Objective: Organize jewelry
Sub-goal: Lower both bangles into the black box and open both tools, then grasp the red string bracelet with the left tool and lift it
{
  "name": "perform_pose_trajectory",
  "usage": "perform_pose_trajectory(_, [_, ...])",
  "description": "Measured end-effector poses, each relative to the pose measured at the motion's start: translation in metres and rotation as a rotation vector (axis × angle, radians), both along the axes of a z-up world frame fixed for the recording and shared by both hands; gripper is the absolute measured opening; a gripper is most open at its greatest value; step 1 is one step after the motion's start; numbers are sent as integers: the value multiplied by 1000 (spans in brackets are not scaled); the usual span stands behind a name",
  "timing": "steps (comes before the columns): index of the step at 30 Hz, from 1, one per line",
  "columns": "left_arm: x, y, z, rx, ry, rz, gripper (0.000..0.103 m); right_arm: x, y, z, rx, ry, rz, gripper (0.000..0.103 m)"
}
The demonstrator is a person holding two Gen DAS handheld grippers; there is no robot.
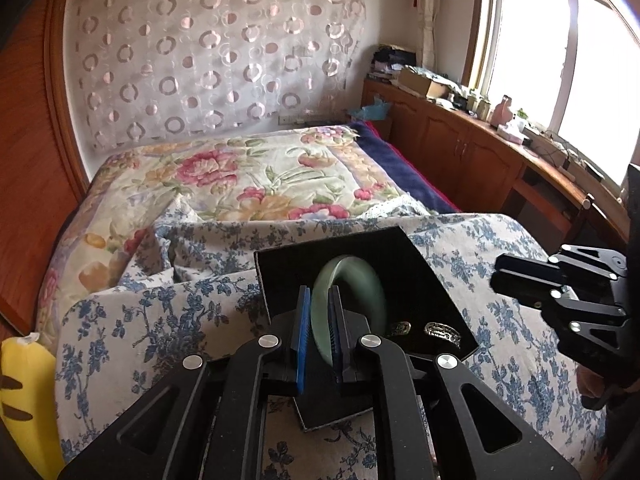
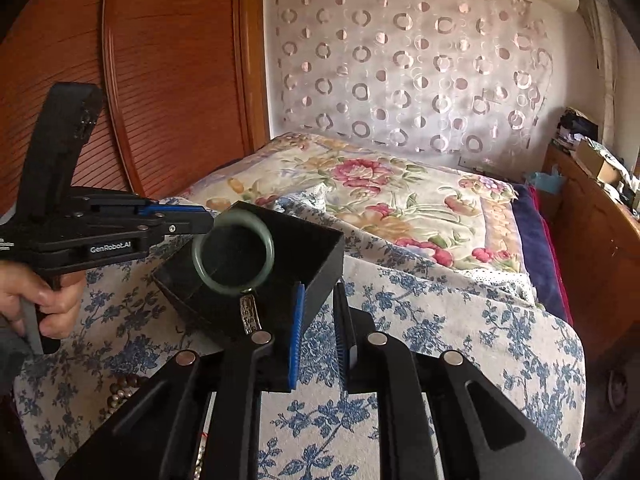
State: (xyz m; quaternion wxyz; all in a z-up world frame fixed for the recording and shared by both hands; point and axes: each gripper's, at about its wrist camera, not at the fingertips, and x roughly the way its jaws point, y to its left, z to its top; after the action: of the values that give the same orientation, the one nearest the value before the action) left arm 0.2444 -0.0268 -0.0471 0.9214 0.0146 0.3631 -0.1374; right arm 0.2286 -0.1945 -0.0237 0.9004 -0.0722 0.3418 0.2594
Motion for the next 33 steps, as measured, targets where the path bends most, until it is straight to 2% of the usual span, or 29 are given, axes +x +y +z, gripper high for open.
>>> perform_pose_trajectory(1, [-1,0,1,2,-2,2,16,-1,-1,0,0,0,-2,16])
perform_pose_trajectory(2, [-4,1,2,-1,-7,4,16,-3,-2,0,1,2,-5,16])
perform_pose_trajectory(8, [-26,6,9,-16,-24,10,16,-21,-8,3,10,5,-18,16])
perform_pose_trajectory(13, [-63,5,9,-17,-40,-8,16,-46,-12,5,32,8,-28,16])
perform_pose_trajectory(23, [-129,-6,-6,-21,-20,-58,17,-96,-14,-1,31,27,-38,16])
perform_pose_trajectory(33, [-170,-9,-27,-38,19,-64,17,-148,-24,-15,46,67,-52,16])
